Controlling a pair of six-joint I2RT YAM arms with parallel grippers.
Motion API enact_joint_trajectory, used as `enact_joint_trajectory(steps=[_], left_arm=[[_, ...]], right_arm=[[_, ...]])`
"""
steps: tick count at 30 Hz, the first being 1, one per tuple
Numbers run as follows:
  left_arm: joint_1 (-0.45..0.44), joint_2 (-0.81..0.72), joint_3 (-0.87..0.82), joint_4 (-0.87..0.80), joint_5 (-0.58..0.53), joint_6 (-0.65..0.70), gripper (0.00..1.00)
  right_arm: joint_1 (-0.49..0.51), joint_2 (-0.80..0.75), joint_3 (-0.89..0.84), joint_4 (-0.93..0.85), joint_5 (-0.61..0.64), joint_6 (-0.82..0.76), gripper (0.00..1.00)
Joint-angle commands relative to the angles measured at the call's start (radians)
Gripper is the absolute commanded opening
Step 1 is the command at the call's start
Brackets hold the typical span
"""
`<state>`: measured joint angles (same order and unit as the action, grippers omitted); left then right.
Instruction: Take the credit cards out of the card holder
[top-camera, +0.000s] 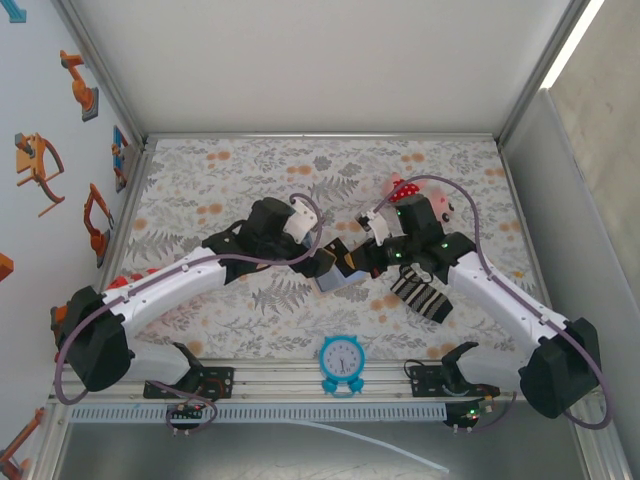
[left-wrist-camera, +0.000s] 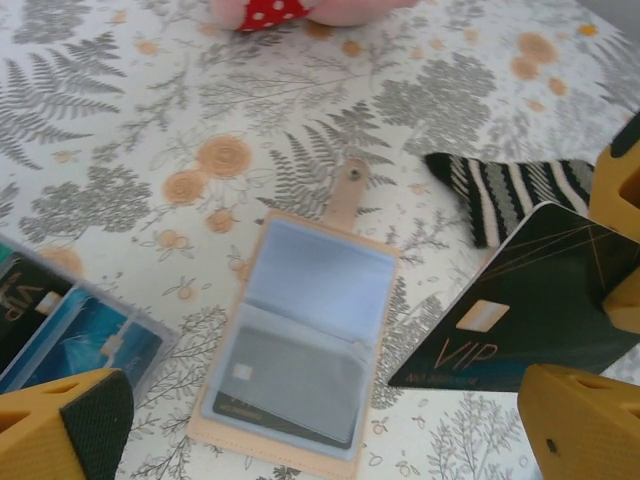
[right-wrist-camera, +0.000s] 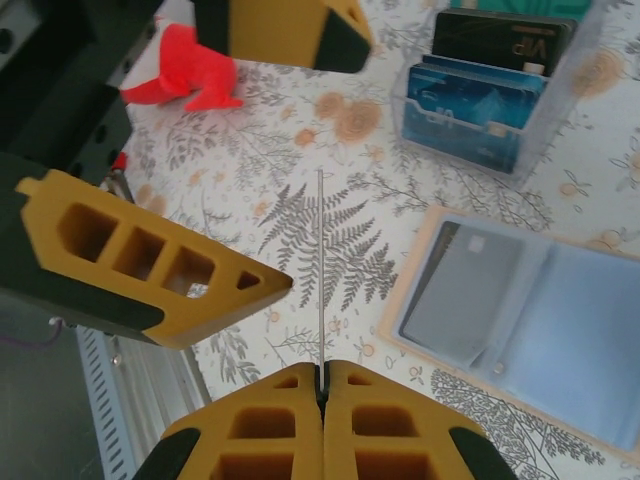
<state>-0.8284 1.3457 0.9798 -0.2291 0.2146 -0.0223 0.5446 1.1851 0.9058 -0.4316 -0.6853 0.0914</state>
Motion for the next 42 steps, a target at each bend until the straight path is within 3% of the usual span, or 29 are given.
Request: enact_joint_trajectory(steps=[1,4,10,19,22,25,27,36,42], left_arm=[[0.002,-0.03,0.032,-0.041,0.196,0.116,0.97],[0.006,-0.027,0.041,-0.061,0.243,0.152,0.92],[0.009,0.005,0.076,-0.114,0.33,0.184,0.73],[0.01,0.019,0.083,-0.138,0.391,0.191,0.15],[0.011,0.009,0.073,-0.129,0.396,0.186,0.0],[0.013,-0.019,0.046,-0.096,0.391,0.164,0.0],[0.016,-0.056,0.01,-0.049,0.371,0.135,0.0],[0.023,-0.263,-0.207,0.268,0.188,-0.084,0.0],[0.023,-0.366,-0.323,0.502,0.162,-0.259,0.0]], right_arm=[[0.015,-0.021,0.048,-0.067,-0.071,-0.092,0.0],[0.023,-0.019,0.062,-0.09,-0.112,-0.13,0.0],[0.035,-0.013,0.083,-0.115,-0.152,-0.174,0.0],[0.037,-0.018,0.094,-0.119,-0.16,-0.185,0.0],[0.037,-0.022,0.091,-0.106,-0.144,-0.175,0.1],[0.037,-0.034,0.076,-0.075,-0.1,-0.145,0.38],[0.037,-0.047,0.059,-0.046,-0.08,-0.125,0.51],[0.035,-0.179,-0.108,0.267,0.01,0.073,0.62],[0.034,-0.184,-0.26,0.713,-0.065,0.343,0.63]])
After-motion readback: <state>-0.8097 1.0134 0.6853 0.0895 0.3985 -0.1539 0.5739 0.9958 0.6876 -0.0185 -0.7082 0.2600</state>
